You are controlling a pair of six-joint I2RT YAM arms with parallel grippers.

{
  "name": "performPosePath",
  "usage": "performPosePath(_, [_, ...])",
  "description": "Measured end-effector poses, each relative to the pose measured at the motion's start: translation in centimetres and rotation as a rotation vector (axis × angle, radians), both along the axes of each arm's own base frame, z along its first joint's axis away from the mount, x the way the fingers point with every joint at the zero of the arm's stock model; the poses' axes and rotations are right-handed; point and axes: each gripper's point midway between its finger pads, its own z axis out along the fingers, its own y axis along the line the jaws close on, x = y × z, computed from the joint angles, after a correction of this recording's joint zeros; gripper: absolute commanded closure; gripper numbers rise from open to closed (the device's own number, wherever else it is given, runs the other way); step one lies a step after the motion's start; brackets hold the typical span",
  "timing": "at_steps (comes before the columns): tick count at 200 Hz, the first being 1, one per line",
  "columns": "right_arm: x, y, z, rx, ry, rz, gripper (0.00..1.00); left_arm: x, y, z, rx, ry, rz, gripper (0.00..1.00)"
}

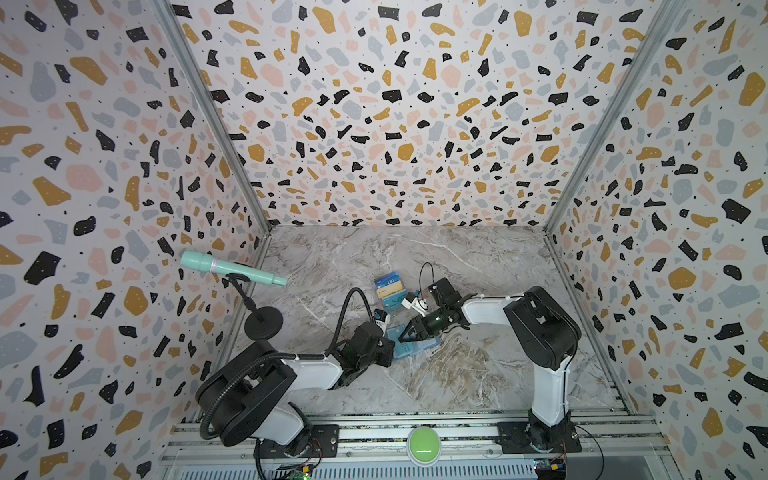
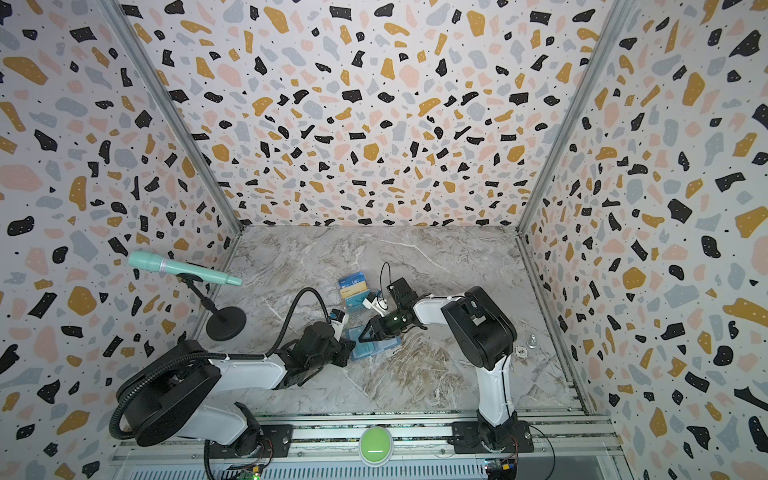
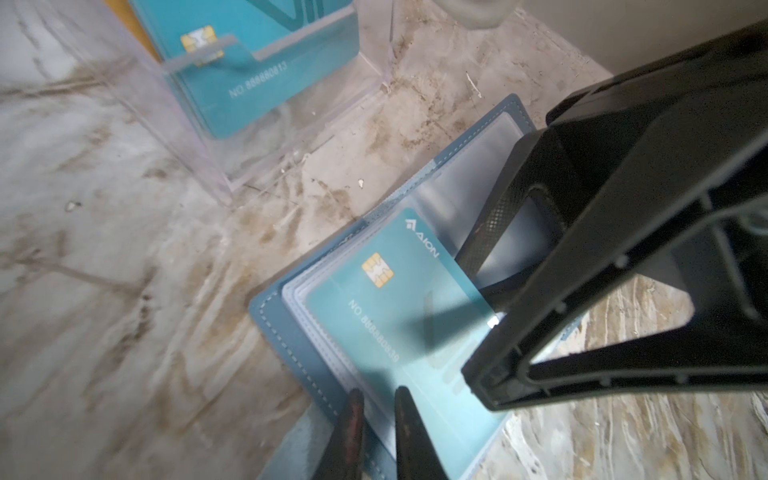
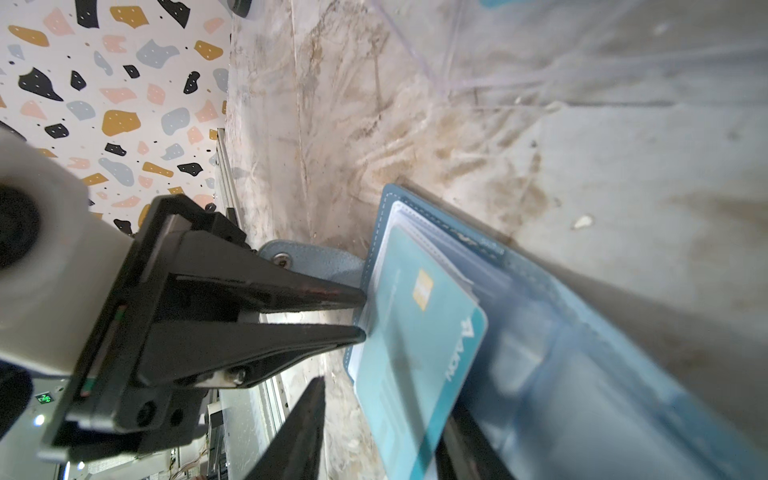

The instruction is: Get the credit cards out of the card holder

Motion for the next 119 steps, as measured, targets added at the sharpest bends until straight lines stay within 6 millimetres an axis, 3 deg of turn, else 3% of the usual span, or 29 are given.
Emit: performPosePath(119, [-0.2, -1.5, 0.4, 0.08, 0.107, -0.023, 0.72, -0.1, 0.2, 0.0, 0.009, -0.005, -0.001, 0.84])
